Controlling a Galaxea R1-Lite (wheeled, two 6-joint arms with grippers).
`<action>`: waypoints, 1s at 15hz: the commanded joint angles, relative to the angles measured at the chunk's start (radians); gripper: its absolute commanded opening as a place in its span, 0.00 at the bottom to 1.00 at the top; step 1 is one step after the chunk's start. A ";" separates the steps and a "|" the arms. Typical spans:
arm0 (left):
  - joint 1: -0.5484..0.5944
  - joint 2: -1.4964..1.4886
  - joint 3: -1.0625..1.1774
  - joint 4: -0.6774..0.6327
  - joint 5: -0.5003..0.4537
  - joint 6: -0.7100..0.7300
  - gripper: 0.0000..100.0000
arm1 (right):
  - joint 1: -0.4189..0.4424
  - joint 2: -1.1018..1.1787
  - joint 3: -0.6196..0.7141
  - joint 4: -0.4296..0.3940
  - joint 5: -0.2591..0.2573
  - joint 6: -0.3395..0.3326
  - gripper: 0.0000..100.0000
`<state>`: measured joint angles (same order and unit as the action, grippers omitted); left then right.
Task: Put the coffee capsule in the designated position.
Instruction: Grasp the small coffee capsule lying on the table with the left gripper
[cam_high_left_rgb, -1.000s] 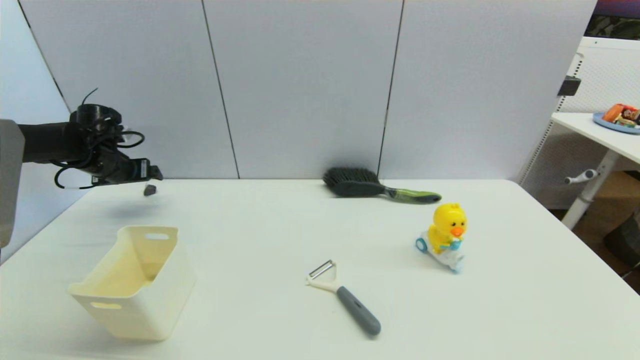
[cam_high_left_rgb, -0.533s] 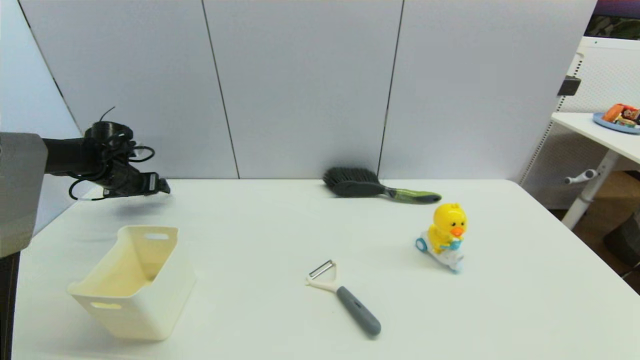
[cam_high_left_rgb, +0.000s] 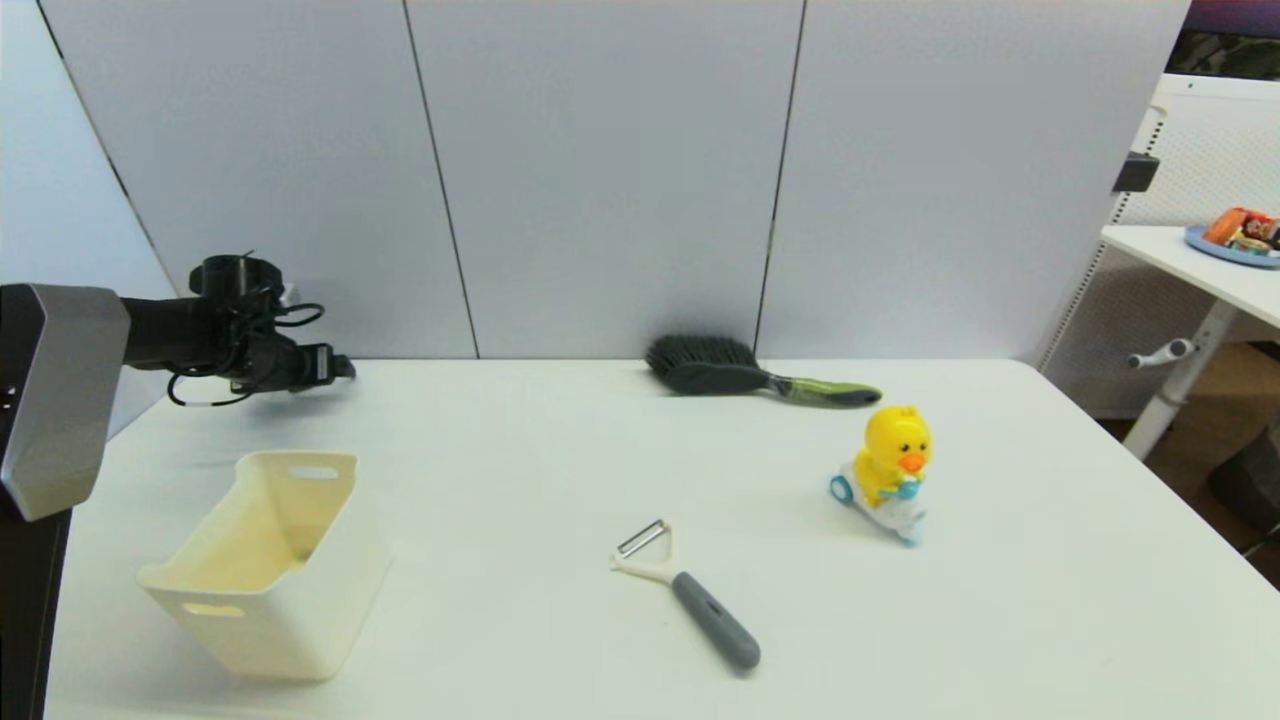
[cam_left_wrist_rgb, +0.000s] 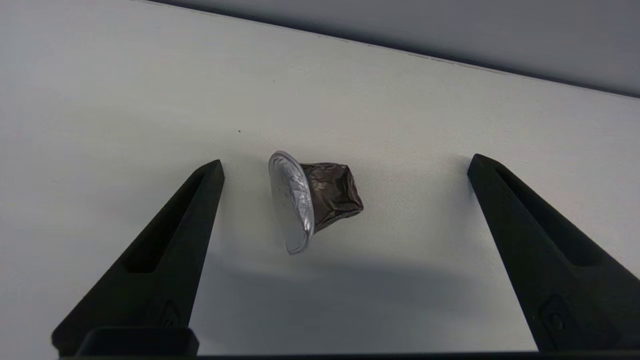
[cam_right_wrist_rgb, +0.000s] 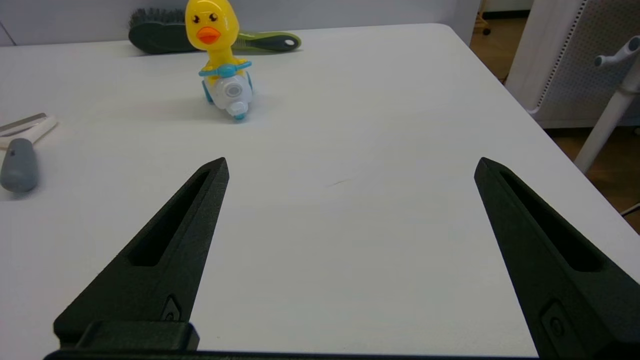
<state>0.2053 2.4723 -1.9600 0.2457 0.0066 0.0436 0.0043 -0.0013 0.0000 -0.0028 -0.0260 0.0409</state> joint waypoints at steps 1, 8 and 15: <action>0.000 -0.003 0.003 0.017 0.000 0.001 1.00 | 0.000 0.001 0.000 0.000 0.000 0.001 1.00; 0.000 -0.033 0.009 0.083 0.003 -0.001 1.00 | 0.000 0.001 0.000 0.000 0.000 0.001 1.00; 0.002 -0.007 0.003 0.058 -0.053 -0.002 0.00 | 0.000 0.001 0.000 0.000 0.000 0.001 1.00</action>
<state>0.2064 2.4540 -1.9570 0.3098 -0.0436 0.0432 0.0043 -0.0013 0.0000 -0.0028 -0.0264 0.0409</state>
